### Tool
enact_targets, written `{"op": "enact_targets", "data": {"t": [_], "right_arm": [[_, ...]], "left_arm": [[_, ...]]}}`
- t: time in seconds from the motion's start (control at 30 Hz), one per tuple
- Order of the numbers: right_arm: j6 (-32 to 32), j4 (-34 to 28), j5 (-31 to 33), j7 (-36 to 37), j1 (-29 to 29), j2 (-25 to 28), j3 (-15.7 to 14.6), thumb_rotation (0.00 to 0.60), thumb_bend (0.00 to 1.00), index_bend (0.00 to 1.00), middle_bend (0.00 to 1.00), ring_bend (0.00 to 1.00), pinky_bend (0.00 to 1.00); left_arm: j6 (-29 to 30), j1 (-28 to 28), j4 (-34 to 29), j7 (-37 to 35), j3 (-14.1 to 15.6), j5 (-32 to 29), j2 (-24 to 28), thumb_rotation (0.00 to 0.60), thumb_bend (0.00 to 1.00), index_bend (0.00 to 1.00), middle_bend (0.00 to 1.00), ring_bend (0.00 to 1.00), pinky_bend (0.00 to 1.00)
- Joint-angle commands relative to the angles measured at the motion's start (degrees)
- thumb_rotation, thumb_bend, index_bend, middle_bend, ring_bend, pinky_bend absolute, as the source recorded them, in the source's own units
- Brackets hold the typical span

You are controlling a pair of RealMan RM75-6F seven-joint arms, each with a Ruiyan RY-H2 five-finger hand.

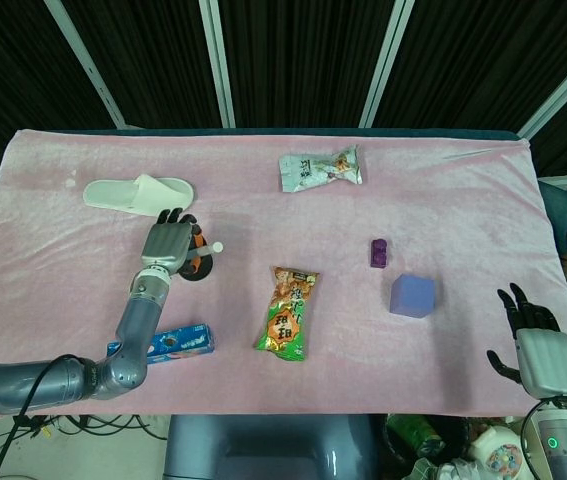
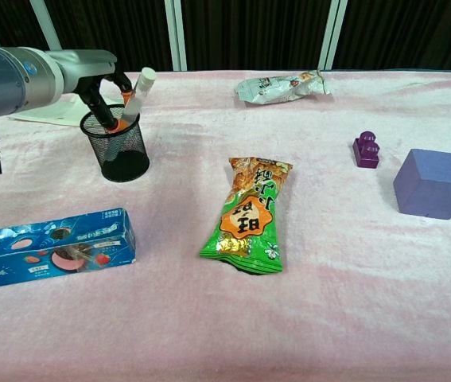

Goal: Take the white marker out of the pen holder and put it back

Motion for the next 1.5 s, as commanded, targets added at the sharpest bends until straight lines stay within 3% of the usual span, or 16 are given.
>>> {"op": "enact_targets", "data": {"t": [0.03,0.67,1.03,1.2,1.33,1.5], "right_arm": [[0.05,-0.01,-0.03,0.03,-0.05,0.05,-0.05,0.6,0.17,0.01,0.02,0.17,0.16],[-0.02,0.04,-0.07,0.77,-0.16,0.47,-0.12,0.6,0.17,0.01,0.02,0.17,0.16],[-0.2,0.01,0.15,0.32,-0.04,0.33,-0.08,0.6,0.17,0.01,0.02,0.17,0.16],[-0.06,-0.04,0.09,0.27,-0.08,0.24,-0.08,0.6,0.17,0.01,0.02,0.17,0.16],[-0.16,-0.06,0.2,0.29,-0.08,0.25,-0.11,0.6,0.18,0.01,0.02,0.17,0.16],[-0.17,-0.08,0.3,0.2,-0.07,0.23,-0.08,0.6,0.18,0.01,0.02,0.17,0.16]], "left_arm": [[0.13,0.08,-0.18,0.03,0.08,0.11,0.11,0.6,0.47,0.56,0.19,0.0,0.0],[-0.19,2.07,-5.38,-3.59,-1.37,1.83,4.97,0.6,0.47,0.57,0.19,0.0,0.0],[-3.39,3.2,-15.07,-9.3,-6.42,-2.17,13.5,0.6,0.47,0.57,0.21,0.0,0.0],[-1.03,4.18,-17.33,-10.5,-5.51,5.55,14.66,0.6,0.47,0.6,0.24,0.0,0.0],[3.09,5.22,-16.2,-9.64,-2.34,16.52,13.55,0.6,0.47,0.62,0.29,0.01,0.05],[8.95,6.02,-11.34,-6.87,1.59,29.07,10.7,0.6,0.47,0.62,0.37,0.1,0.14]]}}
